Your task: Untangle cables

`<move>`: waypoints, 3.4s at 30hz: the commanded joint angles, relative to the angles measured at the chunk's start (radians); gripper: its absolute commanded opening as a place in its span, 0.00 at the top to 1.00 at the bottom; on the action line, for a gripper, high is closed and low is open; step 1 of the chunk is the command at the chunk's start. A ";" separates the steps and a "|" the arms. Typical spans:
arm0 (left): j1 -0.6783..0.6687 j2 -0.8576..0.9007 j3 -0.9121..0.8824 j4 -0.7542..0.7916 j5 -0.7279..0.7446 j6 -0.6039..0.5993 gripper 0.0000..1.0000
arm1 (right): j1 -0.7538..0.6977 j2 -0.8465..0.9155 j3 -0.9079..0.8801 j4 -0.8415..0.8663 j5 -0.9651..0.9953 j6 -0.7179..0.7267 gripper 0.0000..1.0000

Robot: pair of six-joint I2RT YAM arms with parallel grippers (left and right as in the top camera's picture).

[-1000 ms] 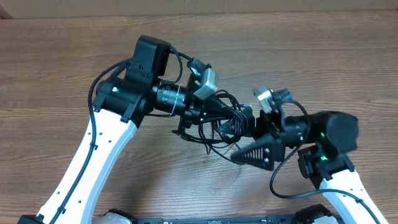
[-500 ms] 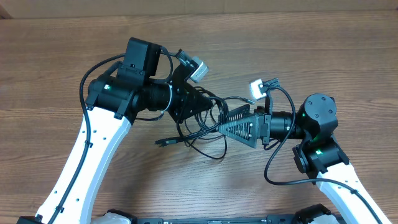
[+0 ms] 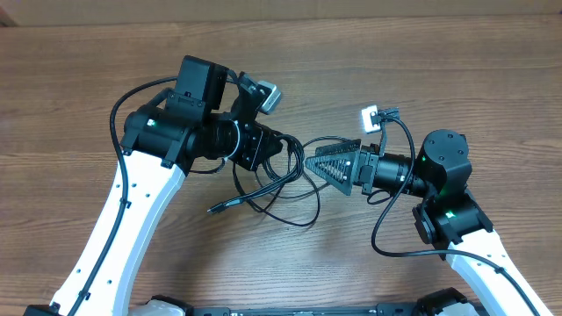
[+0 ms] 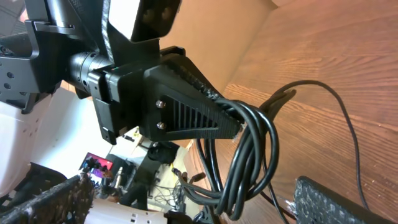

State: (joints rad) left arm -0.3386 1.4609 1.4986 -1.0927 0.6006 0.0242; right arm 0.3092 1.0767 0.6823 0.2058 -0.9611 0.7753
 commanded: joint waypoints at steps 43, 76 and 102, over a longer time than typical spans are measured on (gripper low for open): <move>-0.150 -0.008 0.010 0.175 -0.116 -0.227 0.96 | 0.027 -0.001 0.009 0.143 -0.225 -0.084 0.00; -0.159 -0.008 0.010 0.189 -0.528 -1.081 0.96 | 0.201 -0.001 0.009 0.150 -0.237 -0.067 0.00; -0.160 -0.008 0.010 0.163 -0.546 -0.232 0.96 | 0.199 -0.001 0.009 -0.497 0.283 -0.167 0.00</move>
State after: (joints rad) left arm -0.5018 1.4609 1.4982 -0.9108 -0.0635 -0.5766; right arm 0.5064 1.0821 0.6842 -0.2562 -0.8818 0.6235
